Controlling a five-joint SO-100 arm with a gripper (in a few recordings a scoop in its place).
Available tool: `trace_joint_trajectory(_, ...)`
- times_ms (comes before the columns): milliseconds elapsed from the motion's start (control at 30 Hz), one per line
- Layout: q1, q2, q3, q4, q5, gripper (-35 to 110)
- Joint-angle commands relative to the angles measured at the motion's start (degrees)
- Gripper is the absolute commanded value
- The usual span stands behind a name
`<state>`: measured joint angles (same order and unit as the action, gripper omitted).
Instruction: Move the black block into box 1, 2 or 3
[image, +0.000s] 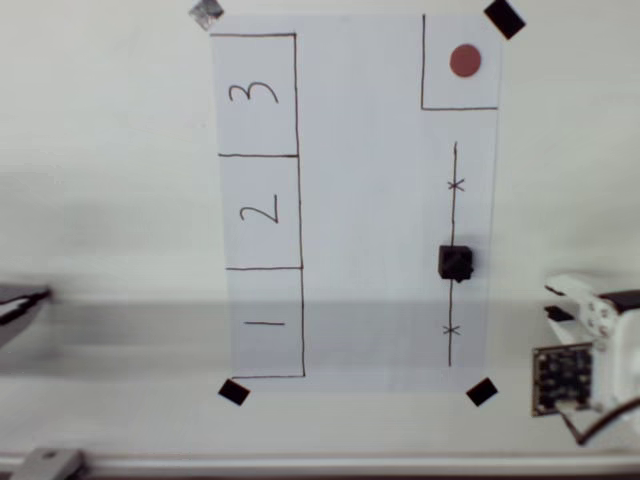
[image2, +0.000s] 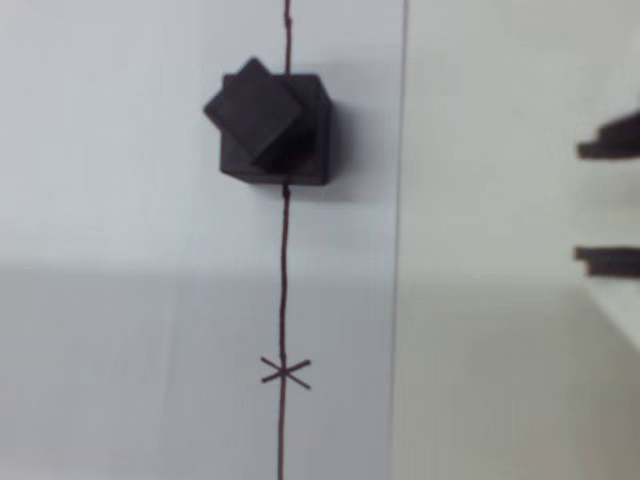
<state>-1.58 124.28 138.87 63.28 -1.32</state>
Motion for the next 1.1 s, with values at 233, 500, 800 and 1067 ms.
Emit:
trace_joint_trajectory(233,0.09,-14.85,-12.74,-5.71,-0.26,11)
trace_joint_trajectory(500,2.46,-22.94,-20.39,-6.06,-1.76,15)
trace_joint_trajectory(800,5.27,-22.68,-20.74,-5.98,-5.27,21)
trace_joint_trajectory(1067,5.98,-22.24,-20.74,-5.98,-6.15,29)
